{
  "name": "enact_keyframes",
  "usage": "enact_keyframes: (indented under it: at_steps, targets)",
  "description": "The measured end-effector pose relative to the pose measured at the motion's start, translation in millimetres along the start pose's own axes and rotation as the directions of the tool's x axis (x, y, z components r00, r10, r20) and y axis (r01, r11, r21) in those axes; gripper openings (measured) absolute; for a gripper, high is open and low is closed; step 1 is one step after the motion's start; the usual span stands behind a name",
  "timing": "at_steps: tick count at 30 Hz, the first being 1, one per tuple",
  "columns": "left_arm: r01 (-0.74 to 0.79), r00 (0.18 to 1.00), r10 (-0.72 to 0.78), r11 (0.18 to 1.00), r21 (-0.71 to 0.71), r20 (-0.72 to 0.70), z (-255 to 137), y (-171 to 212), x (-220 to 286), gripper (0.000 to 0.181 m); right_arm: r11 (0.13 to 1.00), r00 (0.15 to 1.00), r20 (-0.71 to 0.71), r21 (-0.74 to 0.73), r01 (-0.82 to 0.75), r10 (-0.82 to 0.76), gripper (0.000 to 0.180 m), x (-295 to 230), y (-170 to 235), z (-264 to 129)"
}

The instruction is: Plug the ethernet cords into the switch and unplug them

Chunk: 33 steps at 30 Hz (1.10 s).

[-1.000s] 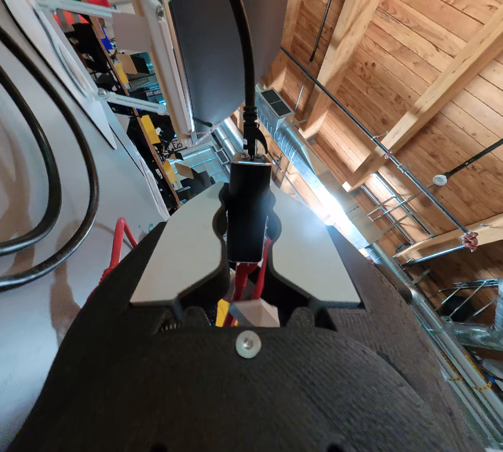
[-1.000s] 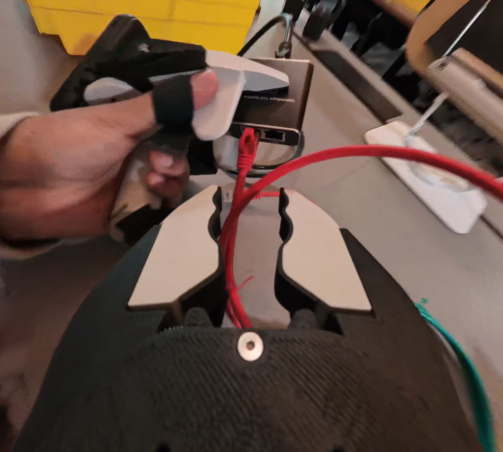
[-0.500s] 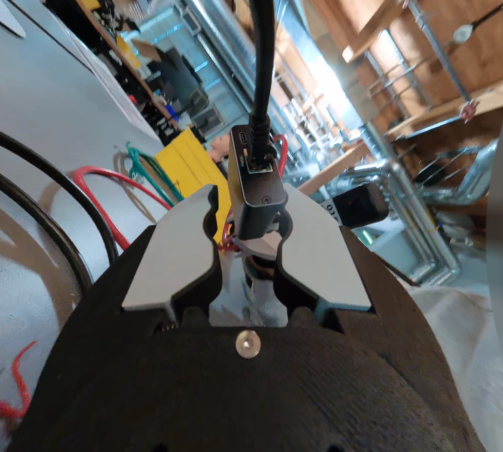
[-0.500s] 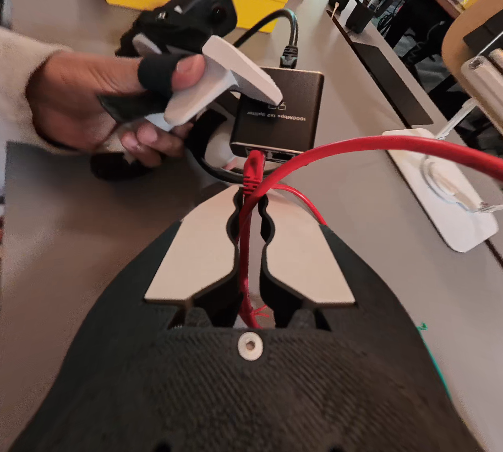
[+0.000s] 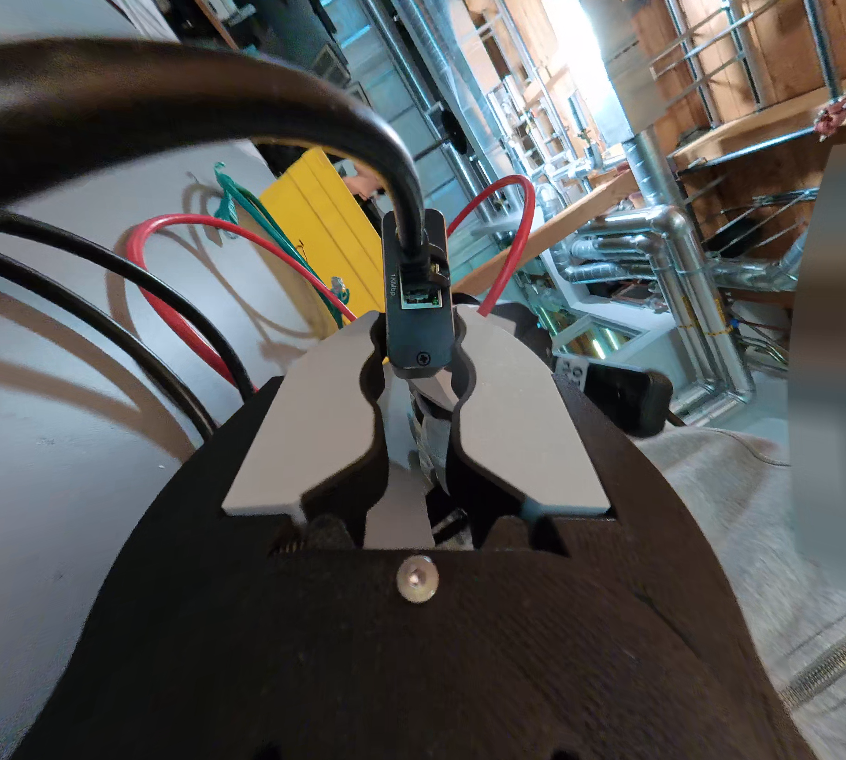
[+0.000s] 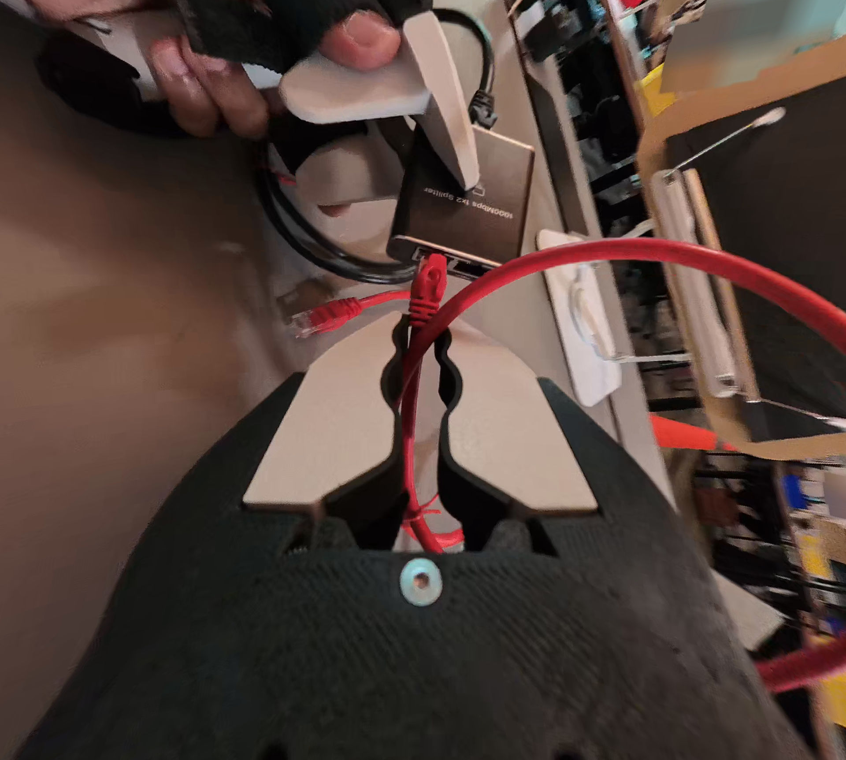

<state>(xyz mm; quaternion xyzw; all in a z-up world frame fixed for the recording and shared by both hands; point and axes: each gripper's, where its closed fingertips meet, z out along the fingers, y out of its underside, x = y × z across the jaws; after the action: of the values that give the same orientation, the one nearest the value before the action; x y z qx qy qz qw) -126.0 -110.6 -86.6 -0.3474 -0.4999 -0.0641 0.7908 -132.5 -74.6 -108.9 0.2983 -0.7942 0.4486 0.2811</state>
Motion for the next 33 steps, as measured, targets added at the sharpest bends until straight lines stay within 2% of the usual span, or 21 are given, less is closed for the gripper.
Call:
enact_keyframes:
  at_steps: [1,4,6,9,13,17,19,21,22,23,25,27,29,33]
  targets:
    - [-0.004,1.0,0.004,1.0,0.028,0.011,-2,-3,-1,0.026,0.999,0.998,-0.045,-0.006,0.045,-0.045,0.011,2,-2,0]
    - [0.03,1.0,-0.031,0.992,0.12,0.002,-12,-15,-5,0.025,0.985,0.971,-0.167,0.008,0.172,-0.168,0.011,8,-11,-4]
    - [0.064,0.997,-0.057,0.982,0.177,-0.043,-19,-24,-4,0.025,0.982,0.963,-0.211,0.053,0.18,-0.166,0.016,13,-19,-9]
    - [0.037,0.991,-0.01,0.979,0.201,-0.134,-24,-32,7,0.025,0.981,0.961,-0.276,0.178,0.083,-0.031,0.027,32,-33,-27]
    - [-0.073,0.976,0.106,0.983,0.17,-0.189,-26,-34,20,0.025,0.88,0.896,-0.339,0.463,-0.105,0.286,0.02,81,-42,-76]
    - [-0.172,0.951,0.201,0.975,0.14,-0.236,-25,-31,36,0.025,0.701,0.74,-0.247,0.595,-0.394,0.626,0.027,124,-2,-100]
    - [-0.198,0.94,0.231,0.969,0.148,-0.251,-26,-31,41,0.025,0.543,0.615,-0.152,0.658,-0.521,0.774,0.033,139,21,-109]
    - [-0.207,0.932,0.247,0.963,0.17,-0.264,-29,-33,44,0.024,0.342,0.487,0.004,0.707,-0.619,0.873,0.03,148,39,-117]
    - [-0.204,0.928,0.248,0.963,0.179,-0.277,-30,-35,47,0.024,0.256,0.417,0.068,0.696,-0.671,0.907,0.031,149,48,-116]
    - [-0.206,0.923,0.255,0.96,0.191,-0.288,-32,-36,49,0.024,0.204,0.35,0.103,0.648,-0.734,0.931,0.032,147,59,-107]
    - [-0.211,0.913,0.268,0.955,0.206,-0.307,-35,-38,53,0.024,0.164,0.278,0.18,0.474,-0.865,0.943,0.034,126,70,-80]
    - [-0.208,0.906,0.263,0.959,0.191,-0.332,-35,-36,56,0.024,0.103,0.197,0.336,0.277,-0.955,0.921,0.036,96,60,-59]
    - [-0.193,0.893,0.235,0.97,0.144,-0.383,-33,-30,60,0.025,-0.015,0.059,0.485,0.147,-0.989,0.872,0.049,79,46,-49]
    - [-0.227,0.896,0.206,0.974,-0.009,-0.393,-22,-8,59,0.025,-0.26,-0.193,0.702,-0.011,-0.966,0.685,0.053,79,31,-54]
